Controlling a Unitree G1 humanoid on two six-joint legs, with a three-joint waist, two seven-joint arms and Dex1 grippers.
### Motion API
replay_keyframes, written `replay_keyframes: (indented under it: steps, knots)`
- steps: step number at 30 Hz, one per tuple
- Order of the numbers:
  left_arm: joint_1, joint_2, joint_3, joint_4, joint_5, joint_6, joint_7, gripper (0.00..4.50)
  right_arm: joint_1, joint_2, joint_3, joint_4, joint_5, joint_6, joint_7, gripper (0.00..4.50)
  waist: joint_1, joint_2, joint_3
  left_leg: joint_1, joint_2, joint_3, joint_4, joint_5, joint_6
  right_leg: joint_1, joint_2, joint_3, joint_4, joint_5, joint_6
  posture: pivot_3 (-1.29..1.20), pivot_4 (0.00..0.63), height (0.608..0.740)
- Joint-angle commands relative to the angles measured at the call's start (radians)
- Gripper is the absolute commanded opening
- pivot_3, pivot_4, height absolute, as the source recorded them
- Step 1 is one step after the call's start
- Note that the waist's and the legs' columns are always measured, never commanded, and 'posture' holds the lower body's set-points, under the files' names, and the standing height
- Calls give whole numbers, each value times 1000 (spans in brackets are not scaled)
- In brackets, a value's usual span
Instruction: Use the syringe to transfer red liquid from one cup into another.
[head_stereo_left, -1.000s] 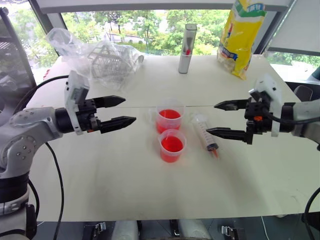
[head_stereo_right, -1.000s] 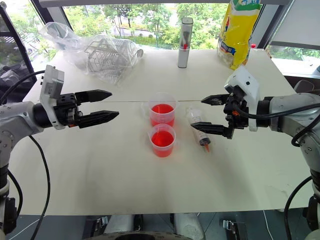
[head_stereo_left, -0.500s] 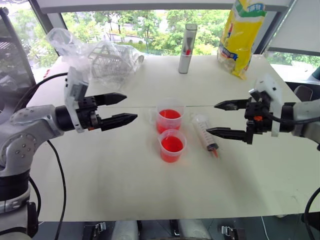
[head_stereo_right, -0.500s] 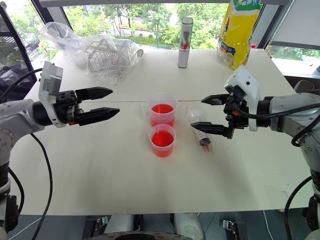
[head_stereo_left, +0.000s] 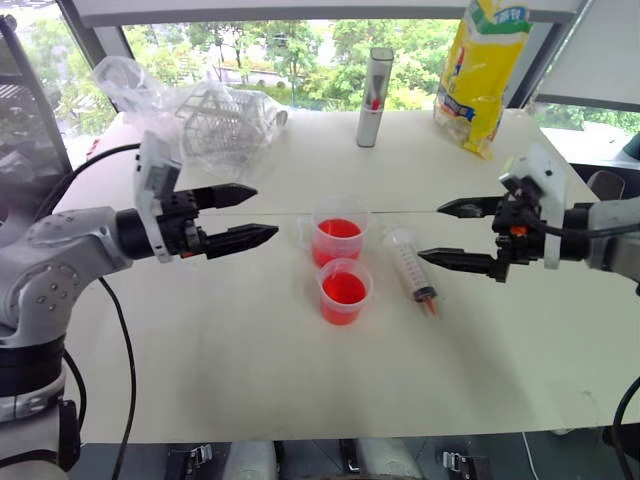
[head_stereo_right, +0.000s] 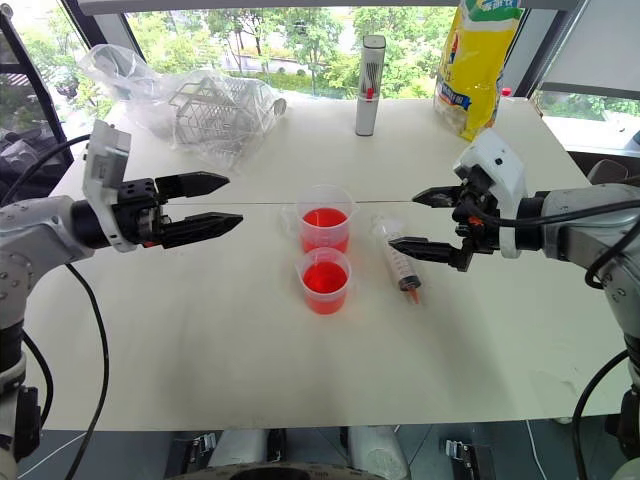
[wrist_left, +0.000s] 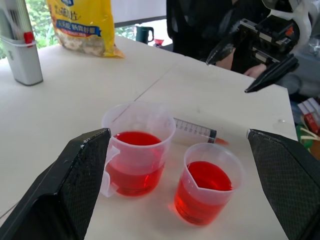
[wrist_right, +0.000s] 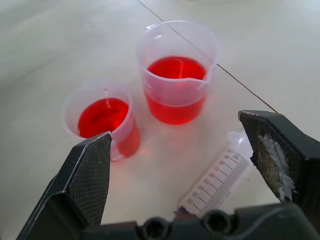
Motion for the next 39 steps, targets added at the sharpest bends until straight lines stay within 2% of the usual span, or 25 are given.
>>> replay_keyframes:
  steps: [1,6,14,20,28,35,38,39]
  knots:
    - [-19,-4,4,-4,16,-33,-5,4500,-78,-20,33,36,-25,57,-34,4422,0,0,0,0,0,0,0,0,0,0,0,0,0,0,0,0,150,740]
    - [-36,-23,-26,19,41,-55,-24,4500,-194,-13,168,107,-73,177,-64,4422,1,0,0,0,0,0,0,0,0,0,0,0,0,0,0,0,150,740]
    - [-70,-55,-65,51,86,-88,-48,4500,-369,189,330,368,-172,422,-213,4422,0,0,0,-1,0,1,0,0,0,-2,0,1,0,0,0,0,150,740]
    - [-57,-62,-63,51,98,-103,-55,4500,-428,259,476,546,-266,434,-239,4422,2,0,0,-4,0,1,0,0,0,-4,0,1,0,0,0,0,150,740]
    - [-19,-66,-39,20,89,-102,-38,4500,-505,377,551,707,-297,437,-203,4422,-3,0,0,-3,0,1,0,0,0,-4,1,1,2,0,0,0,150,740]
    - [-2,-73,-33,-1,86,-103,-22,4500,-526,425,607,802,-355,404,-186,4422,2,0,0,-3,-1,1,1,0,0,-4,0,1,3,0,0,0,150,740]
    - [5,-74,-30,-7,85,-105,-17,4500,-520,429,617,804,-367,396,-172,3616,0,0,0,-3,-1,1,1,0,0,-4,0,0,3,0,0,0,150,740]
    - [6,-74,-29,-8,85,-106,-16,4500,-518,430,618,802,-371,395,-169,3151,0,0,0,-3,-1,1,1,0,0,-4,0,0,3,0,0,0,150,740]
